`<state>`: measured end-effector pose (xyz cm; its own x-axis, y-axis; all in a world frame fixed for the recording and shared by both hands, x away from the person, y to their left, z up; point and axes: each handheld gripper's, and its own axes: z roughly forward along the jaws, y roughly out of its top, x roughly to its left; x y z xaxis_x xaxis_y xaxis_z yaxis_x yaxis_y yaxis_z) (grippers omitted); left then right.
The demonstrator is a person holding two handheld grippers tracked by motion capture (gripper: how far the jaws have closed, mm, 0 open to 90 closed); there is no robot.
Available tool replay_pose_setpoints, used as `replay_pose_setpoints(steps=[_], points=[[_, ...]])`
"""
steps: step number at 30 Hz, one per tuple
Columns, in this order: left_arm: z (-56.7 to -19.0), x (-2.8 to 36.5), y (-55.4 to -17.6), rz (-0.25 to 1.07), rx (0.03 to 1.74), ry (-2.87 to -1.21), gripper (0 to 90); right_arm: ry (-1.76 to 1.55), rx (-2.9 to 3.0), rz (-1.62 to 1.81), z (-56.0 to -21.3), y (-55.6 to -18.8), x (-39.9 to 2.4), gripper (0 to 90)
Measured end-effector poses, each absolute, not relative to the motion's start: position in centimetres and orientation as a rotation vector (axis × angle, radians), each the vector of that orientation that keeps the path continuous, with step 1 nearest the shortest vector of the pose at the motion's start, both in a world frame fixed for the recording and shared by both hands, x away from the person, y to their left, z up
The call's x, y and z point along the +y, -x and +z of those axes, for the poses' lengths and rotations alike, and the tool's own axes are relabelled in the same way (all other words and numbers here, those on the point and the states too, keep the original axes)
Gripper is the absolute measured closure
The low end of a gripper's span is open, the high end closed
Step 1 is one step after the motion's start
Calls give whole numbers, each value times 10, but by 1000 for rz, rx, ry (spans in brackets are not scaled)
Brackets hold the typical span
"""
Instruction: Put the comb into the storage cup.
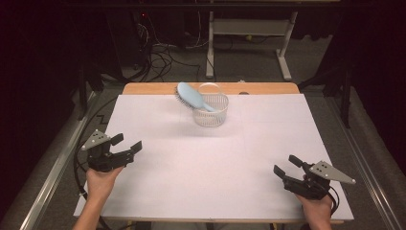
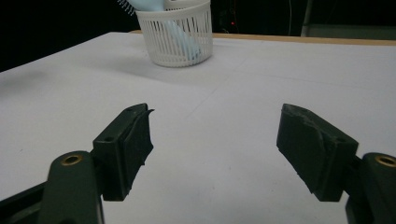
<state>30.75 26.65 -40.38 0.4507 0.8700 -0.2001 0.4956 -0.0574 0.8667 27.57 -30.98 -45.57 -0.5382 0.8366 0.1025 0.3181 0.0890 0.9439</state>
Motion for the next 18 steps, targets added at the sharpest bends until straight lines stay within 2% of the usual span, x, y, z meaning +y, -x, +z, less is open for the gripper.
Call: replay_pose_setpoints(steps=[18], points=[[-422,276,-293,452,1216,-1673,184,-1135,1900,1451,-456,-276,-311,267]])
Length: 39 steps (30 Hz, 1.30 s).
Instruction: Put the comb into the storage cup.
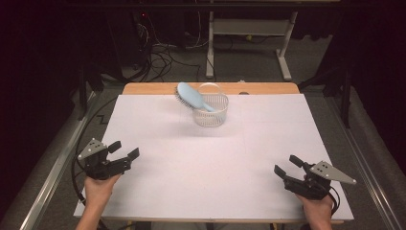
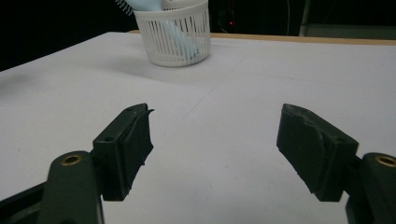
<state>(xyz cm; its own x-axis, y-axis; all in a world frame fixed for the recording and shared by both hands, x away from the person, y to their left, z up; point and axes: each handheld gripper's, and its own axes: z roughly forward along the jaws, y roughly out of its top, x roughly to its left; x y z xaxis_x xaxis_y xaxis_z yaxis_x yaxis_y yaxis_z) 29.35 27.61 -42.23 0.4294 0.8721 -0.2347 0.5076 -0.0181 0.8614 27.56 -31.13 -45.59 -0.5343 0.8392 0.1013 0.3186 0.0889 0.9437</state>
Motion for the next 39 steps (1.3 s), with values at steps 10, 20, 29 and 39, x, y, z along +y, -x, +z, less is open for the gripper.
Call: replay_pose_setpoints(steps=[10,20,29,39], points=[[-428,279,-288,457,1214,-1659,184,-1137,1897,1448,-456,-275,-311,267],[-436,281,-282,461,1219,-1656,184,-1138,1898,1446,-456,-275,-312,266],[-444,281,-278,477,1221,-1655,184,-1139,1894,1443,-456,-274,-312,266],[-453,283,-271,487,1236,-1641,184,-1140,1894,1443,-456,-274,-313,265]])
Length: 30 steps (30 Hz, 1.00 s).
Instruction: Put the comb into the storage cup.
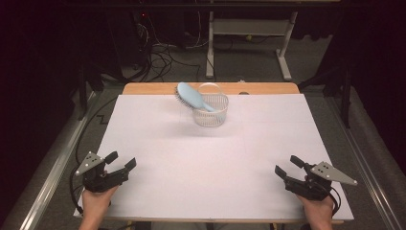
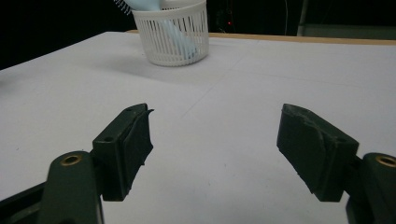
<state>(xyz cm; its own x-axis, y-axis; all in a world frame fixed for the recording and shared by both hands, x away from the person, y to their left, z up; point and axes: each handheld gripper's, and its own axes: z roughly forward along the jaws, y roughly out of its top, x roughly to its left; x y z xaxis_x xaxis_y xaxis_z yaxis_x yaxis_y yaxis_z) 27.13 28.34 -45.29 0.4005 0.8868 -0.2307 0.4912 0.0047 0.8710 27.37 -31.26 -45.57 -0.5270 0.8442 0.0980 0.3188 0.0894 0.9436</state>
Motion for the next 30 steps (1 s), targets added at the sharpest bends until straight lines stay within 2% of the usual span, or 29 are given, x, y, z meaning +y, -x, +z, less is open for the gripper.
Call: replay_pose_setpoints(steps=[30], points=[[-467,287,-260,501,1273,-1618,185,-1136,1897,1438,-456,-270,-314,263]])
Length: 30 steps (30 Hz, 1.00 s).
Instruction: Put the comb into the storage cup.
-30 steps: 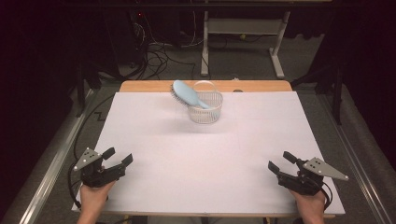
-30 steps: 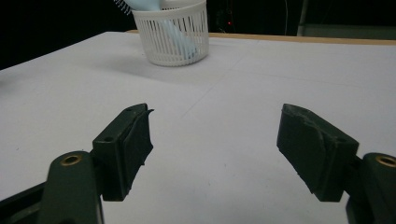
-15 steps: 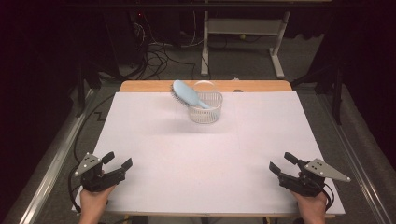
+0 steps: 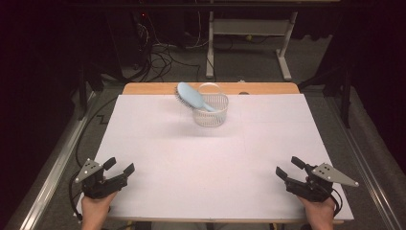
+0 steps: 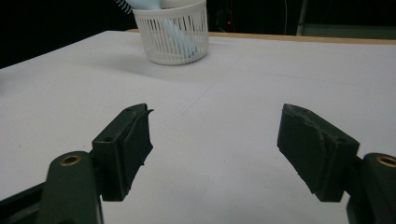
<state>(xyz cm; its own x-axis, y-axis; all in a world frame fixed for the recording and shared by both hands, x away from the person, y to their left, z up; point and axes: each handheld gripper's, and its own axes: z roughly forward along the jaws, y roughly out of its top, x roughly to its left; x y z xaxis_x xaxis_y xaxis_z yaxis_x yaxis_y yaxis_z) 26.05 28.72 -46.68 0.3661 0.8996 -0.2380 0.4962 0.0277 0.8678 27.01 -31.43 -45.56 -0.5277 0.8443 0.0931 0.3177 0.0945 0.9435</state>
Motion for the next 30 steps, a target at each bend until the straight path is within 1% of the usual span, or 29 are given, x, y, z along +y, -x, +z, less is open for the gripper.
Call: replay_pose_setpoints(steps=[30], points=[[-469,285,-262,500,1274,-1627,185,-1141,1899,1433,-456,-271,-314,263]])
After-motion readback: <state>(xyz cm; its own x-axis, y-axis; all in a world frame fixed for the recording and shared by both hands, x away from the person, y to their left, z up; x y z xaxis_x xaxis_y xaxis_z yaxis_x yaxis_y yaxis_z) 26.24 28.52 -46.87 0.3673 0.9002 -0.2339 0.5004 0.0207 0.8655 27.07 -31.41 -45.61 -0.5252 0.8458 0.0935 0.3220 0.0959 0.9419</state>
